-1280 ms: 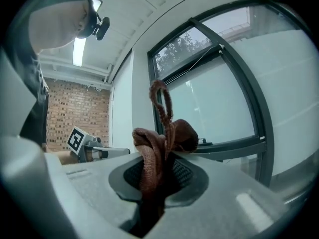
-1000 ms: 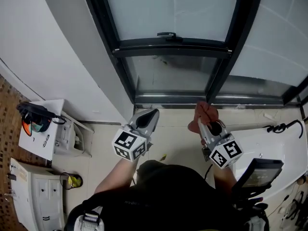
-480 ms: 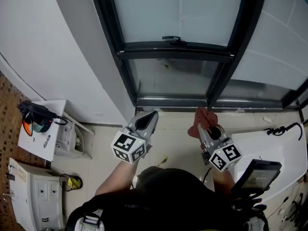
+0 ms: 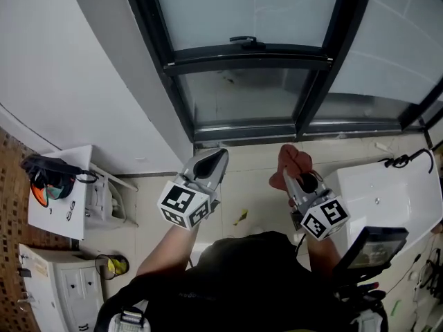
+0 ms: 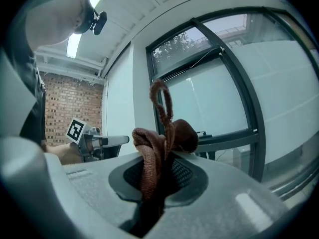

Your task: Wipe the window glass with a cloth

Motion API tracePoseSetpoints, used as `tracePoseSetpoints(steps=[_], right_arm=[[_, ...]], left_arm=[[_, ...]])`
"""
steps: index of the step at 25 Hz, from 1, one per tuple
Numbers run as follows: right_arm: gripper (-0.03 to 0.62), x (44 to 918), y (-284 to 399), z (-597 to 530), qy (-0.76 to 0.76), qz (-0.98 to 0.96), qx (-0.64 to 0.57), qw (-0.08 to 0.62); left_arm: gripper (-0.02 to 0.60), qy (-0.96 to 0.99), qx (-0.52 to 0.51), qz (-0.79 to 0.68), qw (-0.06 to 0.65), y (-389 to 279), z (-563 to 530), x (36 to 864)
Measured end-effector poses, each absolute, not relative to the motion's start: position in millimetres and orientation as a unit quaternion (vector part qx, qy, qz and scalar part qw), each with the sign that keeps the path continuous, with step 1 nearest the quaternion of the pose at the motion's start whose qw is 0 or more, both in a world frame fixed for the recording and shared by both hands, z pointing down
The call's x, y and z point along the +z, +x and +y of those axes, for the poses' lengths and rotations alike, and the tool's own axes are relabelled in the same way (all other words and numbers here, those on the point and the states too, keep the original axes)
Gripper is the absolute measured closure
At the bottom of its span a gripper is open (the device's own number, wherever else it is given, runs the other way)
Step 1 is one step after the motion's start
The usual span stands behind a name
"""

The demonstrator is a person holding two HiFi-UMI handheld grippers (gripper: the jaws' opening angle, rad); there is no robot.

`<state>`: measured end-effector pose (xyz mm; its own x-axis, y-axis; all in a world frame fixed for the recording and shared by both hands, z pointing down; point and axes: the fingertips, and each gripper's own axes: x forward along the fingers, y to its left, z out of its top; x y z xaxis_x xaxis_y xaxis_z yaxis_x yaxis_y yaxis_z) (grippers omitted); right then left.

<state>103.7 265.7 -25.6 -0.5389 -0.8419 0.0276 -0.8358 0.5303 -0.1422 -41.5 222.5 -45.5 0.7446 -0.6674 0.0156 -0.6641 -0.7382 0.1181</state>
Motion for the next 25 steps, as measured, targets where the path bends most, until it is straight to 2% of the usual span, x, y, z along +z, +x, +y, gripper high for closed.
tracePoseSetpoints(steps=[6, 25], right_arm=[[0.554, -17, 81, 307, -0.485, 0.871, -0.069, 0.018], [0.554, -12, 94, 315, -0.502, 0.862, -0.072, 0.016]], left_arm=[[0.565, 0.936, -0.003, -0.347, 0.062, -60, 259, -32], [0.565, 0.934, -0.023, -0.349, 0.071, -55, 259, -26]])
